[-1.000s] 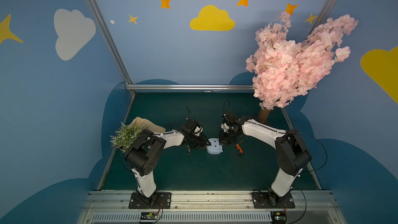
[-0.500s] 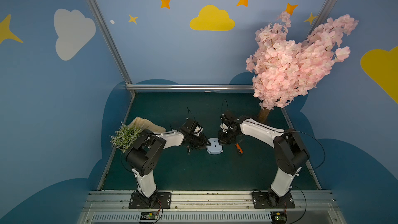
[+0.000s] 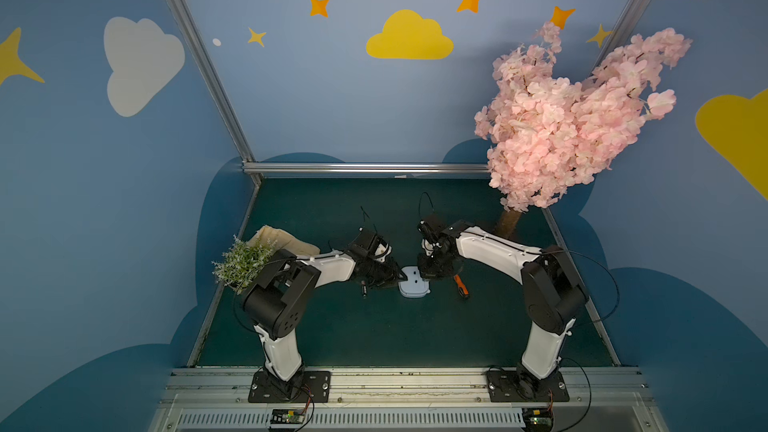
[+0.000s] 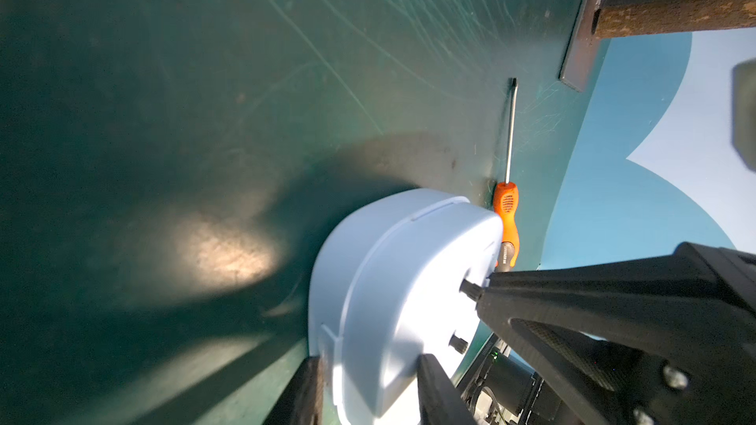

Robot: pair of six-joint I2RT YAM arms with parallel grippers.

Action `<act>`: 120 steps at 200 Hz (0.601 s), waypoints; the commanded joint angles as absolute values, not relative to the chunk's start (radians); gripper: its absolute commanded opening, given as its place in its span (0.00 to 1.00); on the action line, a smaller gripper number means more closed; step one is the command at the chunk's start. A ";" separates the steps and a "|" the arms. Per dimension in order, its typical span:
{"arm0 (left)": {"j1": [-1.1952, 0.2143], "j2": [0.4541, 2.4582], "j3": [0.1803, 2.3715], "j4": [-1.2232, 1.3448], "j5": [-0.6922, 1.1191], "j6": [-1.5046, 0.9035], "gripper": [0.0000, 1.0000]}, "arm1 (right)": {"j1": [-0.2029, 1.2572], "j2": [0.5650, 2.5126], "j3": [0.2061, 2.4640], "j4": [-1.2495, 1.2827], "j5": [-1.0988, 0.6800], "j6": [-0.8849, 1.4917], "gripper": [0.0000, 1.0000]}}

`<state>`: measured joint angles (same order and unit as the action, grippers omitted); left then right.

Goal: Remove the battery from the alarm
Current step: Install the cover on the alarm.

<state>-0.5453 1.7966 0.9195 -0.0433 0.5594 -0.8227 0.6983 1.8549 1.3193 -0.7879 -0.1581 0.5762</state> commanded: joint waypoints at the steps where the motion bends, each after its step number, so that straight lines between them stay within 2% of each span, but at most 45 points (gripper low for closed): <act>1: -0.548 1.775 0.901 -0.028 0.586 -0.824 0.40 | 0.711 1.902 1.323 -0.825 -0.110 0.563 0.13; 65: -0.547 1.753 0.893 -0.029 0.584 -0.828 0.40 | 0.715 1.849 1.353 -0.850 -0.095 0.544 0.15; 97: -0.546 1.740 0.883 -0.031 0.580 -0.827 0.41 | 0.713 1.818 1.366 -0.841 -0.123 0.529 0.23; 120: -0.545 1.735 0.881 -0.032 0.579 -0.827 0.40 | 0.707 1.813 1.364 -0.840 -0.123 0.528 0.24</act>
<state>-0.5453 1.7649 0.8894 -0.0322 0.5671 -0.8337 0.7105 1.8500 1.3430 -0.8162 -0.1215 0.5407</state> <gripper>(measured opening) 0.406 0.236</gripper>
